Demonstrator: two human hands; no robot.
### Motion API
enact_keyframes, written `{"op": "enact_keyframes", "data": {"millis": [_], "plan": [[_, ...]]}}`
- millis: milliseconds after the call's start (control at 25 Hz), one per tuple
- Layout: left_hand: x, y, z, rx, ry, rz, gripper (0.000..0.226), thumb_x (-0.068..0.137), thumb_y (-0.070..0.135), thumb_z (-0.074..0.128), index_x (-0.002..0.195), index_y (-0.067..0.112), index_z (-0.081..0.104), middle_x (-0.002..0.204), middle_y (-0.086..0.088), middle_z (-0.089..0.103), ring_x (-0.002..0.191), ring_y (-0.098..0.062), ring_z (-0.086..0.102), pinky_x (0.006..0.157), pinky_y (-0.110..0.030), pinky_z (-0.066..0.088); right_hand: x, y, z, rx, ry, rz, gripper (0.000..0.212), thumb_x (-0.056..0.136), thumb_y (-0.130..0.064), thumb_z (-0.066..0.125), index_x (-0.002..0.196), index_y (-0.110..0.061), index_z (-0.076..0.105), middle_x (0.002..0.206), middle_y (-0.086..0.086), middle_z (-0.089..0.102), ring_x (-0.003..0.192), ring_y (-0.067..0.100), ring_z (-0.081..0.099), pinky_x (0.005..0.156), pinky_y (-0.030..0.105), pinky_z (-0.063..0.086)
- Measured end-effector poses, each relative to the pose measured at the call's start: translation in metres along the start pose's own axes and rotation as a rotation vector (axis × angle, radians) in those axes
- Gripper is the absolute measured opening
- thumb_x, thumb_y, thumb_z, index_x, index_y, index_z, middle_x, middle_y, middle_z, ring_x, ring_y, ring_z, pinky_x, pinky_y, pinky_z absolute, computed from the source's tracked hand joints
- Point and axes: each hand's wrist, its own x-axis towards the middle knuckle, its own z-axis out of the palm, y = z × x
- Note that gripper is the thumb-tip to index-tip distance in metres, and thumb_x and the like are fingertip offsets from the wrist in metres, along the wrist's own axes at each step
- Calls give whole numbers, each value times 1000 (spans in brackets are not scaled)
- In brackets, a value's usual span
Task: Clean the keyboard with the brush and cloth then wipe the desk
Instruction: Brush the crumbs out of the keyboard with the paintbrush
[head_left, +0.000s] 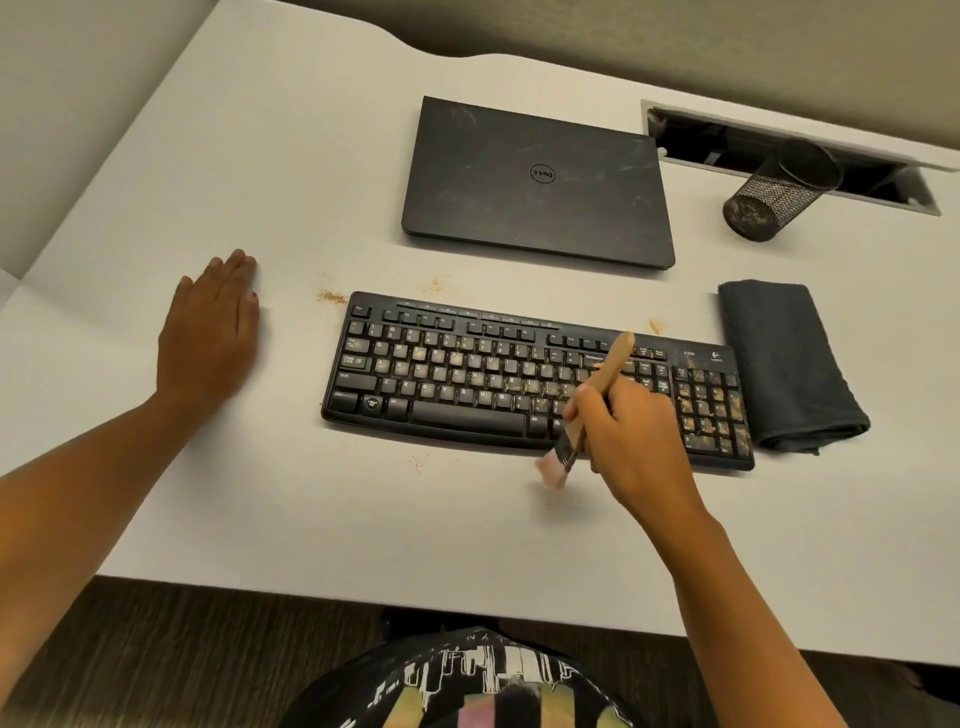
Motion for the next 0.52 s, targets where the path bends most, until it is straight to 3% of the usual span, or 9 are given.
{"op": "enact_keyframes", "data": {"millis": [320,520], "plan": [[-1,1,-1,-4,-11,-3,44,104,15,33,147,9,40,155,-8,36,145,-26,28,119,-36,9,3,-10,7,-47,-48,-34,39,101,-29,38,82,-4,61,66,12,63,61,28,63,59,49,54],[-2,3,-1,-10,3,-11,43,104,14,34,147,9,40,155,-8,36,145,-26,29,118,-33,8,5,-14,7,-54,-18,-59,38,102,-28,39,80,-6,61,63,3,63,58,17,62,60,44,55]]}}
